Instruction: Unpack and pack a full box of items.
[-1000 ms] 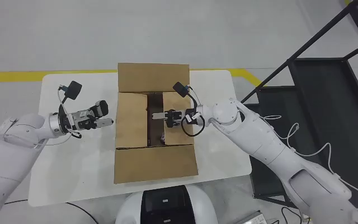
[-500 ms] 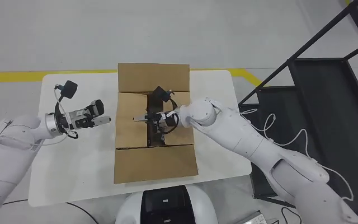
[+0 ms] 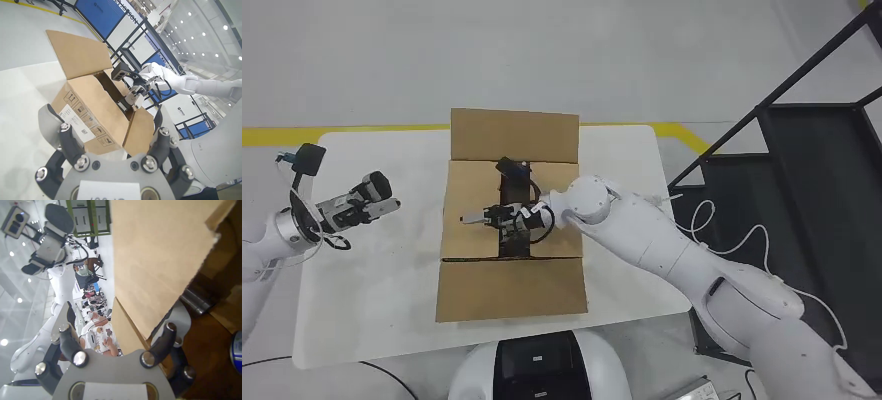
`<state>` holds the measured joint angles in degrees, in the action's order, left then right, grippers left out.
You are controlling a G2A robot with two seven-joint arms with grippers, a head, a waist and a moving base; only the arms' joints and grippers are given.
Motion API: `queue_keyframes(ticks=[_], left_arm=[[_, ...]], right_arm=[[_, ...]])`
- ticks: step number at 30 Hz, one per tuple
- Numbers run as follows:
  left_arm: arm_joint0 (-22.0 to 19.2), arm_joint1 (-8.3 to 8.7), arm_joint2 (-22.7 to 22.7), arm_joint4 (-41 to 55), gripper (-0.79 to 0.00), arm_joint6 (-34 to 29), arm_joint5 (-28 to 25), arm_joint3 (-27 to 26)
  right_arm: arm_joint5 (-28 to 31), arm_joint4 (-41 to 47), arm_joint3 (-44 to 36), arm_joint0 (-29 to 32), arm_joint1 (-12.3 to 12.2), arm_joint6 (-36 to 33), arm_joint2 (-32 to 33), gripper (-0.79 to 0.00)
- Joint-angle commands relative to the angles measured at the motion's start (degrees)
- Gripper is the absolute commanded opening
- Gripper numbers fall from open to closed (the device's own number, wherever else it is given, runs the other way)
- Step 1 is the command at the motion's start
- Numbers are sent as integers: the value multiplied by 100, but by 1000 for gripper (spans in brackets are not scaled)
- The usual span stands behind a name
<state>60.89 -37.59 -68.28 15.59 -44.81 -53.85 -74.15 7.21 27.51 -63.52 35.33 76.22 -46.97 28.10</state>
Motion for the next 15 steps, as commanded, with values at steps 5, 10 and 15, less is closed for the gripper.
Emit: queue_keyframes(ticks=[5,10,15], left_arm=[[174,15,-153,89,0,76,30,-134],[288,33,-334,197,0,159,-91,-161],[609,95,-733,340,0,383,-339,-60]], right_arm=[[559,-326,-606,3,-36,-51,275,0],[934,-496,-841,-197,182,108,117,0],[880,-460,-164,-605,720,183,-462,0]])
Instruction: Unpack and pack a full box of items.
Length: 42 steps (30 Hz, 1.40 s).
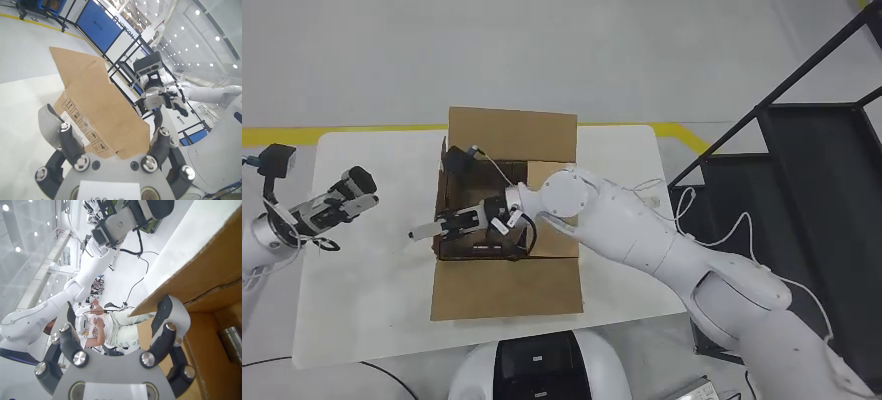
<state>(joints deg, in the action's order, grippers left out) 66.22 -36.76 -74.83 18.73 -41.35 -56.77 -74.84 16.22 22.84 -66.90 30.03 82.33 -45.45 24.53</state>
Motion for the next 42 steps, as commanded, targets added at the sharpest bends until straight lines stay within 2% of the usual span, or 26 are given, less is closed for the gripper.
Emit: queue_keyframes(ticks=[1,3,7,11,15,18,20,23,27,29,31,36,42], left_arm=[[158,26,-164,71,0,78,-95,33],[335,57,-348,181,0,123,-123,23],[530,86,-562,408,0,39,-123,-154],[542,92,-708,546,0,-139,-123,-388],[373,70,-663,563,0,-330,-116,-565],[84,24,-407,574,0,-551,79,-657],[-184,-22,-205,660,0,-686,278,-510],[-606,-115,164,782,0,-919,617,-179],[-1132,-263,689,605,0,-1303,1015,342],[-1317,-352,959,528,0,-1463,1007,563],[-1405,-452,1276,305,0,-1528,1044,566],[-1698,-655,1728,-293,0,-1234,1346,881],[-1846,-859,2127,-572,0,-1027,1555,1287]], right_arm=[[-27,10,379,-139,235,64,-220,0],[-22,-24,824,-292,521,121,-443,0],[142,-86,1403,-461,910,102,-665,0],[254,-265,1895,-583,1230,95,-801,0],[270,-389,2239,-624,1424,97,-813,0],[297,-451,2299,-624,1481,-12,-766,0],[360,-461,2283,-577,1462,-137,-700,0],[514,-536,2078,-455,1354,-287,-559,0],[538,-711,1506,-221,1061,-453,-240,0],[383,-757,1082,-95,854,-577,41,0],[122,-838,492,30,677,-640,320,0],[-182,-1111,-809,750,178,-771,1210,0],[-408,-1465,-2504,2045,-405,-1074,2661,0]])
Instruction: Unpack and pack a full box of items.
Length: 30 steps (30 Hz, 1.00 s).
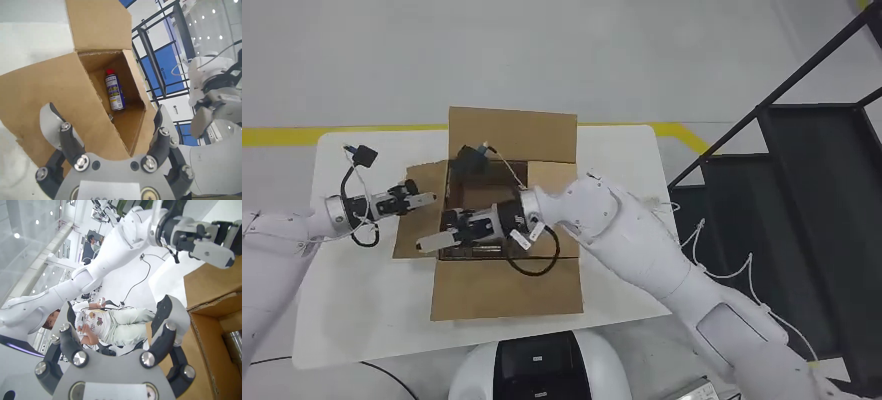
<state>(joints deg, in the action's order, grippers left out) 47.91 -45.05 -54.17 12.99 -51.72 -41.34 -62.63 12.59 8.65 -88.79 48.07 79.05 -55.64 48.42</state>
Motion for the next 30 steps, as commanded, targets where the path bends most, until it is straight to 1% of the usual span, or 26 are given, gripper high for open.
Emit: queue_keyframes(ticks=[1,4,8,11,14,16,19,21,23,25,27,30], left_arm=[[-32,-63,115,23,0,23,16,138],[-77,-156,240,185,0,10,-43,354],[-125,-234,259,543,0,-36,-318,572],[-148,-224,131,775,0,-137,-589,604],[-164,-152,-78,820,0,-340,-735,483],[-112,-87,-218,791,0,-367,-755,134],[-7,53,-457,611,0,-444,-679,-627],[72,135,-567,498,0,-564,-558,-1198],[92,180,-593,325,0,-743,-379,-1642],[59,164,-471,379,0,-954,-168,-1991],[-72,115,-281,325,0,-1145,23,-2266],[-286,-18,139,129,0,-1259,311,-2535]], right_arm=[[-85,-63,-581,465,-151,-118,502,0],[-167,-71,-1215,1059,-331,-295,1132,0],[-212,-88,-1748,1625,-479,-391,1706,0],[-259,-78,-1910,1880,-545,-416,1948,0],[-350,-93,-1945,2030,-595,-437,2108,0],[-427,-91,-1916,2125,-627,-434,2221,0],[-562,-86,-1809,2295,-679,-399,2437,0],[-730,-30,-1710,2400,-713,-381,2602,0],[-896,104,-1588,2516,-748,-374,2793,0],[-960,158,-1521,2668,-785,-314,2997,0],[-974,219,-1492,2852,-822,-262,3214,0],[-954,336,-1493,3189,-875,-144,3559,0]])
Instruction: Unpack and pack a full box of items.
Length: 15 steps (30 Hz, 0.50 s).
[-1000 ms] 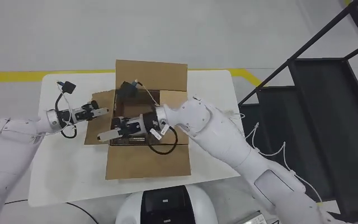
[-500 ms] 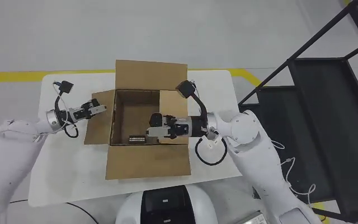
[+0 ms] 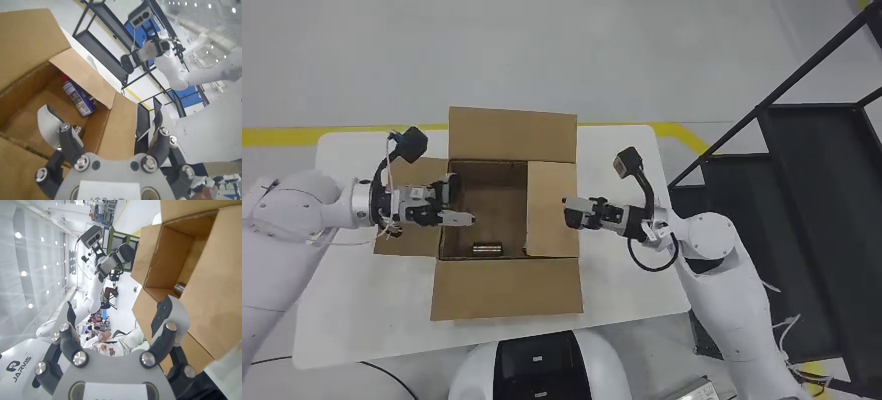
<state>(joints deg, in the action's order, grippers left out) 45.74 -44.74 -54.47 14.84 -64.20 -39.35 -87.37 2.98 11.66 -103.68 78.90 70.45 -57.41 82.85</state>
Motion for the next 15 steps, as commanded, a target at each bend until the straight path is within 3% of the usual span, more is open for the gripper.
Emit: queue_keyframes(ticks=[1,4,9,15], left_arm=[[-147,-108,332,-105,0,-1,214,-92],[-343,-331,885,-60,0,99,388,42],[-752,-781,1637,181,0,552,599,908],[-783,-811,1675,182,0,584,610,976]], right_arm=[[17,84,-10,217,-31,71,231,0],[81,252,-34,535,-72,183,555,0],[218,495,-144,929,-114,373,901,0],[220,538,-130,970,-132,363,902,0]])
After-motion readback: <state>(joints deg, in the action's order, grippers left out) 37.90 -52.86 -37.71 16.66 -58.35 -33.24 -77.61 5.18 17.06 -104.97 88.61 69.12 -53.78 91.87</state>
